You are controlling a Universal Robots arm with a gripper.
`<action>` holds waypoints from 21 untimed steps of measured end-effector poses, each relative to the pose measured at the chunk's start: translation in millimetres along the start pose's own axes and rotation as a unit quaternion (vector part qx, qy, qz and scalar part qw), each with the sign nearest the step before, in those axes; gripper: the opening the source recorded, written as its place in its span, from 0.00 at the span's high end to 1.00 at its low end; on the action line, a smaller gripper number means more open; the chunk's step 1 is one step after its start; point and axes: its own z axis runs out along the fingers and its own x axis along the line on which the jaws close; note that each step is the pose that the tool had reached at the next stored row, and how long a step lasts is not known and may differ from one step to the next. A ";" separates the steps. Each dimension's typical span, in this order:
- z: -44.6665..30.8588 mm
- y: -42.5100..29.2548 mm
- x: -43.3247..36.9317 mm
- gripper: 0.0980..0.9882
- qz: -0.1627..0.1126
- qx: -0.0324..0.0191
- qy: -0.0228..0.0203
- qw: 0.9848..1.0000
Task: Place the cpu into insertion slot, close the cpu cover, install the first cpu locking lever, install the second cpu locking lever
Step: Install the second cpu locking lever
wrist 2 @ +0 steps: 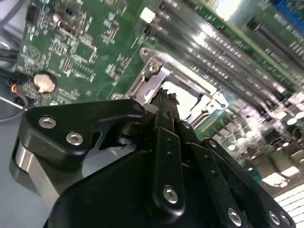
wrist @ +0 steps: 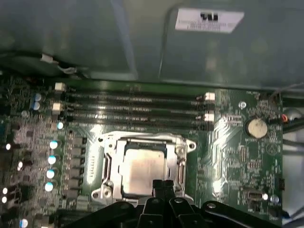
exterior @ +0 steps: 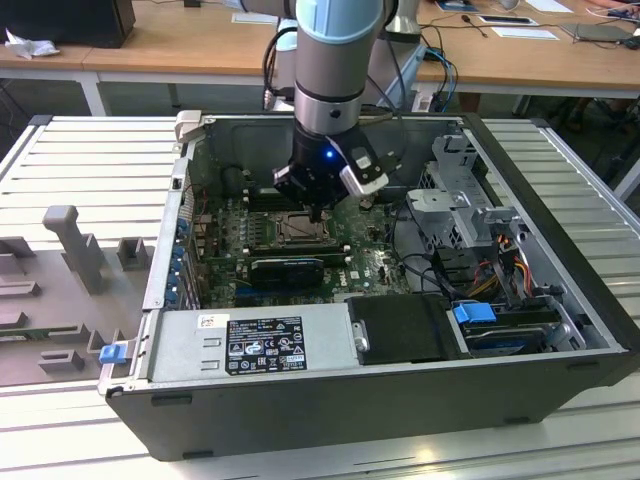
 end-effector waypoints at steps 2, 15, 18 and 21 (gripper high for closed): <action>-1.2 -13.6 0.7 0.99 0.001 -0.001 0.014 1.000; -1.6 -44.5 27.9 0.99 0.001 -0.056 0.010 0.998; 5.5 -44.8 36.0 0.99 0.001 -0.056 0.010 0.998; 12.7 -45.5 37.0 0.99 0.001 -0.057 0.010 0.998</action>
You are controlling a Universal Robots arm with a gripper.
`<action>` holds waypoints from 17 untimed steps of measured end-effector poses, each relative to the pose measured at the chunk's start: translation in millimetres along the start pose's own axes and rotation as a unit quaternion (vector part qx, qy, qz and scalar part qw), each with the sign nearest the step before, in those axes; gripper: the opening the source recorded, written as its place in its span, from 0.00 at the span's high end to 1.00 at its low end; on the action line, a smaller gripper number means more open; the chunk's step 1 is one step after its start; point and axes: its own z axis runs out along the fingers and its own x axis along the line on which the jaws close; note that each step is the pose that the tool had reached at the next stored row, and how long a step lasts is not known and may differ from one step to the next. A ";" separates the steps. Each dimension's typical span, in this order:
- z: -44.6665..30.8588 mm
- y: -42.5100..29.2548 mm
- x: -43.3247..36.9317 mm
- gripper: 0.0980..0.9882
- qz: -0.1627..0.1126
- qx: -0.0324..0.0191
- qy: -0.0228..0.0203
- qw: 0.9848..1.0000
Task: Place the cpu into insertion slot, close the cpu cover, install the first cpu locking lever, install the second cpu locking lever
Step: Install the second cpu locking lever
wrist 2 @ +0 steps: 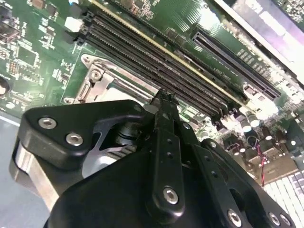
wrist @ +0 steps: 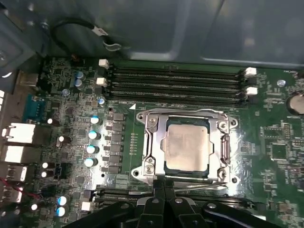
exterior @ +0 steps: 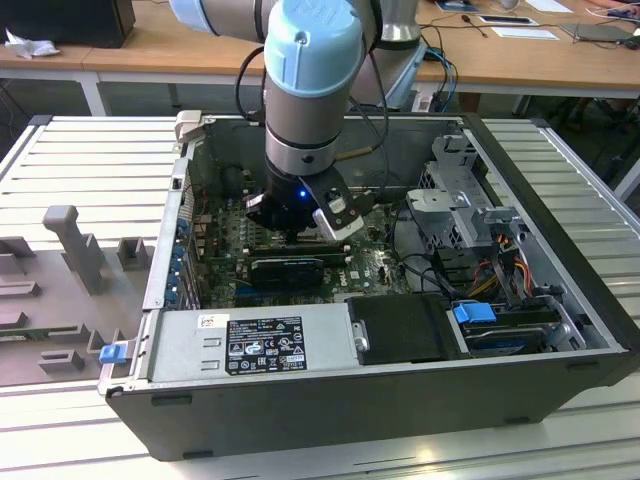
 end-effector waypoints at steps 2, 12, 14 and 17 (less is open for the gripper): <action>1.4 -0.7 2.1 0.99 0.000 -0.006 0.000 1.000; -0.8 -17.3 20.0 0.99 -0.005 -0.054 -0.009 0.998; 1.3 -17.7 24.6 0.99 -0.006 -0.059 -0.009 0.998; 7.4 -19.1 25.4 0.99 -0.006 -0.069 -0.010 0.998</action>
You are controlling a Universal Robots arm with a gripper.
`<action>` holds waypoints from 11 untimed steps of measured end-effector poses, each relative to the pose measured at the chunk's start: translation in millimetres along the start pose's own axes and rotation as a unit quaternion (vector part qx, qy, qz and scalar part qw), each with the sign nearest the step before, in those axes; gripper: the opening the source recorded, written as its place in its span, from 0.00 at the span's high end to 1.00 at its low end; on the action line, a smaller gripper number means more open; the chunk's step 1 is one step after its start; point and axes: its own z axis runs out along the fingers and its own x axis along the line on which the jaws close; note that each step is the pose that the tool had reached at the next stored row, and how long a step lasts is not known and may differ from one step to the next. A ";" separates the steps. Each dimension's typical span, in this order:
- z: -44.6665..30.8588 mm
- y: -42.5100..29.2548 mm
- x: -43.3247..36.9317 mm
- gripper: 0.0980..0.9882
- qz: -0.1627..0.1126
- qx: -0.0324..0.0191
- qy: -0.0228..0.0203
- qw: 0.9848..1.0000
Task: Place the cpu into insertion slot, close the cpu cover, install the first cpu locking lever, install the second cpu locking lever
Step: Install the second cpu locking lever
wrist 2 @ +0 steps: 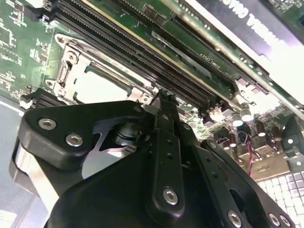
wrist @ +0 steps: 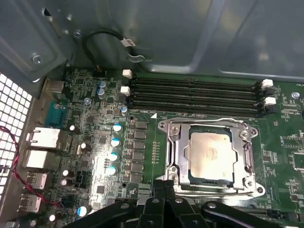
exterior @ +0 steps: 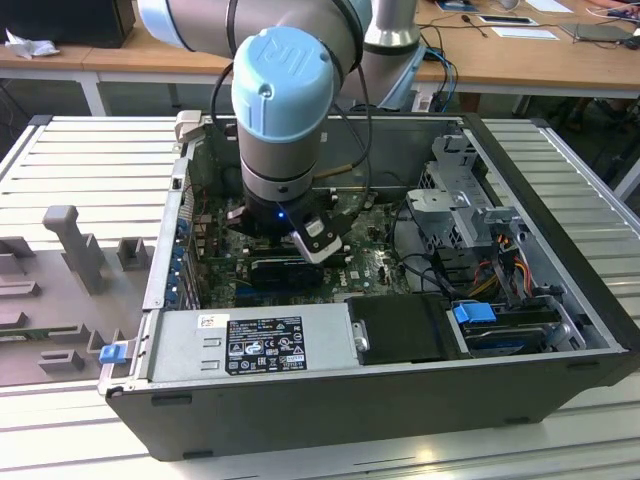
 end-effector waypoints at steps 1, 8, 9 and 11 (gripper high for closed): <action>2.5 -1.0 0.0 0.99 0.000 -0.003 0.000 1.000; 9.5 -3.4 1.9 0.99 0.000 -0.017 -0.001 1.000; 9.6 -3.3 2.8 0.99 0.000 -0.018 -0.001 1.000; 8.2 -2.8 3.0 0.99 0.000 -0.018 -0.001 1.000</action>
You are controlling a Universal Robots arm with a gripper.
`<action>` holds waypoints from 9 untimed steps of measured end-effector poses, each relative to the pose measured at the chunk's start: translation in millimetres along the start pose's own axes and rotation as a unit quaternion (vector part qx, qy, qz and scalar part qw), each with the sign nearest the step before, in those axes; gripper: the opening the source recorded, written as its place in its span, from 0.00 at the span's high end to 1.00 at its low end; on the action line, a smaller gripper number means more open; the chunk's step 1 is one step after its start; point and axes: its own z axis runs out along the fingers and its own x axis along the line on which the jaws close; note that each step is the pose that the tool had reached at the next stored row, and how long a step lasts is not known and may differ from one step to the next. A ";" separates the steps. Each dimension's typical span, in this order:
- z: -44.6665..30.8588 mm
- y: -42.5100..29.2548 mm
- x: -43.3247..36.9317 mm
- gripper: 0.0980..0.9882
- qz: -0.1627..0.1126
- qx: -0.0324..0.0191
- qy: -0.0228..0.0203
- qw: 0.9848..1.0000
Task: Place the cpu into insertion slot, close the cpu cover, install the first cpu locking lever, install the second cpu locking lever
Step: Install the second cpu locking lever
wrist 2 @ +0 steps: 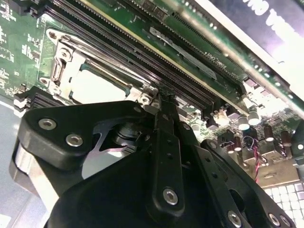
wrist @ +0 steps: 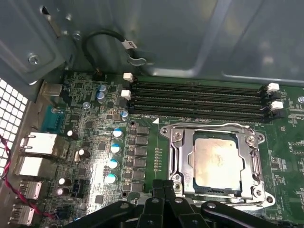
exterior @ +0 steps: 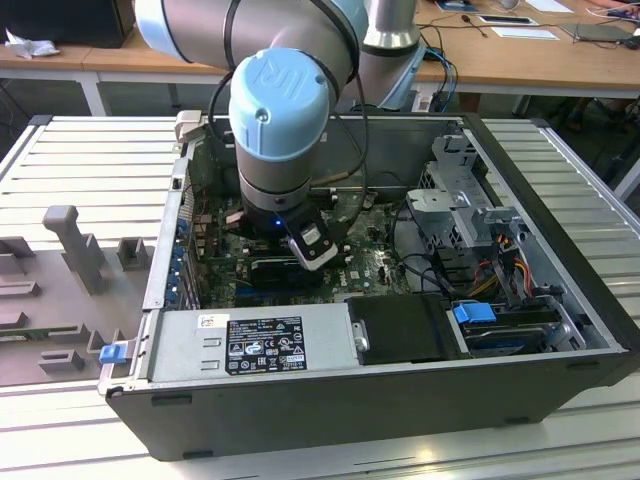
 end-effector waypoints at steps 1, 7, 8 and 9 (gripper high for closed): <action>-1.3 0.6 0.0 0.99 0.000 0.000 0.000 1.000; -16.3 6.8 -0.1 0.99 0.000 0.000 0.000 1.000; -18.4 7.6 -0.1 0.99 0.000 0.000 0.000 1.000; -20.8 8.6 -0.1 0.99 0.000 0.000 0.000 1.000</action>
